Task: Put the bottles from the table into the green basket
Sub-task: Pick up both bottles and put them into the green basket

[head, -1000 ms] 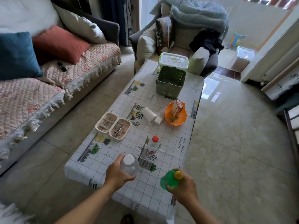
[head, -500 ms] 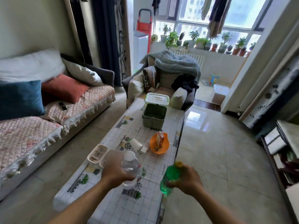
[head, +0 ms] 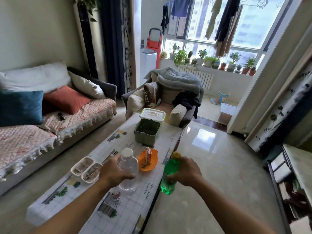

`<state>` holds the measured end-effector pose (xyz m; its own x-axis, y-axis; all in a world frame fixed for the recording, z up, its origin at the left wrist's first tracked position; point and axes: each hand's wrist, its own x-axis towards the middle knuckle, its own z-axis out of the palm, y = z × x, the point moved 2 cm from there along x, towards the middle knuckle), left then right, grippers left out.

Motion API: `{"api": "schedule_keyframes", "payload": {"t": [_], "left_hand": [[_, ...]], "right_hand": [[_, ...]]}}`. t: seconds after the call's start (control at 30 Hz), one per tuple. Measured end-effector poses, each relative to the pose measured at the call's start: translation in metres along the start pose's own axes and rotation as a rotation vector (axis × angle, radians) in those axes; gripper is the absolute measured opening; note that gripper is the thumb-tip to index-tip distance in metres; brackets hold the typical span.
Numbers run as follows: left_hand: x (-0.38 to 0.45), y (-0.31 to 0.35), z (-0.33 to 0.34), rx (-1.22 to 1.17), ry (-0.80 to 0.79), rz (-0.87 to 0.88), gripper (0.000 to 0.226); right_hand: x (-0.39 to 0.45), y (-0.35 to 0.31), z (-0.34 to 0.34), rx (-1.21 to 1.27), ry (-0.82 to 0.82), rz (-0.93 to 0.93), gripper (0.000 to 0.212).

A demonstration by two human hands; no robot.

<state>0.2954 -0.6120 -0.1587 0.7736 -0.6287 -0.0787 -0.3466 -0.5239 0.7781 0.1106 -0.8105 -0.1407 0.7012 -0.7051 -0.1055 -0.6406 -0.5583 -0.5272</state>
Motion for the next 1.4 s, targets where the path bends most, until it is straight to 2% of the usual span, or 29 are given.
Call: {"api": "schedule_keyframes", "payload": {"t": [0.2, 0.6, 0.7, 0.87, 1.07, 1.23, 1.33, 1.4], "left_hand": [[0.044, 0.037, 0.022, -0.009, 0.038, -0.041, 0.107], [0.201, 0.076, 0.053, -0.010, 0.110, -0.103, 0.099], [0.237, 0.080, 0.057, -0.005, 0.131, -0.133, 0.090], [0.290, 0.088, 0.070, 0.000, 0.161, -0.200, 0.094], [0.347, 0.107, 0.105, -0.027, 0.268, -0.283, 0.098], [0.386, 0.134, 0.132, -0.021, 0.408, -0.388, 0.114], [0.407, 0.148, 0.143, -0.034, 0.459, -0.415, 0.103], [0.420, 0.151, 0.148, -0.052, 0.486, -0.447, 0.101]], "right_hand": [[0.053, 0.014, -0.028, -0.008, -0.011, -0.059, 0.060], [0.230, 0.016, -0.058, 0.019, -0.081, -0.154, 0.054], [0.278, 0.016, -0.069, -0.018, -0.084, -0.206, 0.051], [0.358, 0.022, -0.079, -0.023, -0.129, -0.266, 0.052], [0.458, 0.043, -0.086, -0.029, -0.210, -0.343, 0.062], [0.532, 0.055, -0.100, -0.079, -0.275, -0.458, 0.060], [0.567, 0.050, -0.104, -0.117, -0.330, -0.512, 0.054], [0.589, 0.044, -0.104, -0.138, -0.346, -0.550, 0.060]]}}
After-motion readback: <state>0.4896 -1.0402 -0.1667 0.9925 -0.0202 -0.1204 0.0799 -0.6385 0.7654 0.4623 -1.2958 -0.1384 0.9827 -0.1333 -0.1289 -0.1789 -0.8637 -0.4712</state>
